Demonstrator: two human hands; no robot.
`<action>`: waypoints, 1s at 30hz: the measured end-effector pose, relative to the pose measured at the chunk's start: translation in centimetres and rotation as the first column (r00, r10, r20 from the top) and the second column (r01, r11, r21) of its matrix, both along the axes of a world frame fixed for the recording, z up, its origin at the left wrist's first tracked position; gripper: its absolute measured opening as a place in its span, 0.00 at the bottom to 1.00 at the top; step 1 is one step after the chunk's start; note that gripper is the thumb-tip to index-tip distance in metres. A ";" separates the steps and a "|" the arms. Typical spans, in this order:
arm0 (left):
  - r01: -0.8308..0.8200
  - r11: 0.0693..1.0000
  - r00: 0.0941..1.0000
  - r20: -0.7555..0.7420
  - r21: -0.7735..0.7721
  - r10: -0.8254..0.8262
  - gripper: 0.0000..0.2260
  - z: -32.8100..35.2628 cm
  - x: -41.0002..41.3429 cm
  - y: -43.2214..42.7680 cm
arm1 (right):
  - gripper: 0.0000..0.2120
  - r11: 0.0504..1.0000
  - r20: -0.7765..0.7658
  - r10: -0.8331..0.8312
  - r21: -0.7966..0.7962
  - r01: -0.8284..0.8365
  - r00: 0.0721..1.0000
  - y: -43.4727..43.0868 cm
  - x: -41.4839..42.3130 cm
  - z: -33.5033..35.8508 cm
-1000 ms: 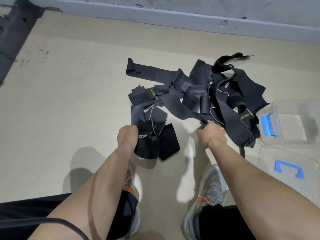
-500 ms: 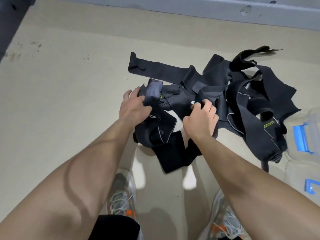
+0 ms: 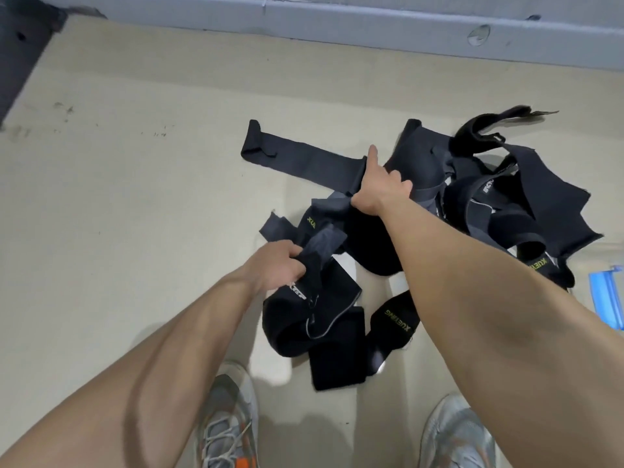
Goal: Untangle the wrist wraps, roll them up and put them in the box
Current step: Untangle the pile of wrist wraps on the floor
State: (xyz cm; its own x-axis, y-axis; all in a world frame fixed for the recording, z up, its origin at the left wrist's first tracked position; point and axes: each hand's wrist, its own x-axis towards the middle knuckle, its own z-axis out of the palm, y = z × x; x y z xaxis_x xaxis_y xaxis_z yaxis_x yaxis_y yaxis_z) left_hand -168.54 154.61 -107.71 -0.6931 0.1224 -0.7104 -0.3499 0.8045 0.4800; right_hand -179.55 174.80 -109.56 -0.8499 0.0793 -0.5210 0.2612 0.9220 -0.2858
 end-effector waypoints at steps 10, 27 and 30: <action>-0.291 0.951 0.951 -0.145 -0.109 0.274 0.07 2.4 1.5 -1.4 | 0.10 0.991 -0.357 -0.046 -0.134 -0.002 0.933 2.7 4.1 2.7; -0.311 0.721 0.776 -0.272 0.619 0.569 0.08 18.6 4.5 5.7 | 0.08 0.349 0.526 -0.329 -0.704 0.618 0.784 4.3 9.3 24.4; -0.341 0.621 0.730 -0.218 0.705 0.648 0.07 19.7 4.7 6.0 | 0.10 0.529 0.460 -0.259 -0.668 0.524 0.849 4.9 10.4 26.6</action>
State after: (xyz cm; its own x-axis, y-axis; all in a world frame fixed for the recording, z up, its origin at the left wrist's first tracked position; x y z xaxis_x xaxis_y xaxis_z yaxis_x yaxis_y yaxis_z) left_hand -163.88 160.65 -88.02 -0.9684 -0.0606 -0.2419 -0.2456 0.0618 0.9674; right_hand -169.13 179.72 -82.92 -0.6435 -0.1588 -0.7488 0.7247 0.1886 -0.6628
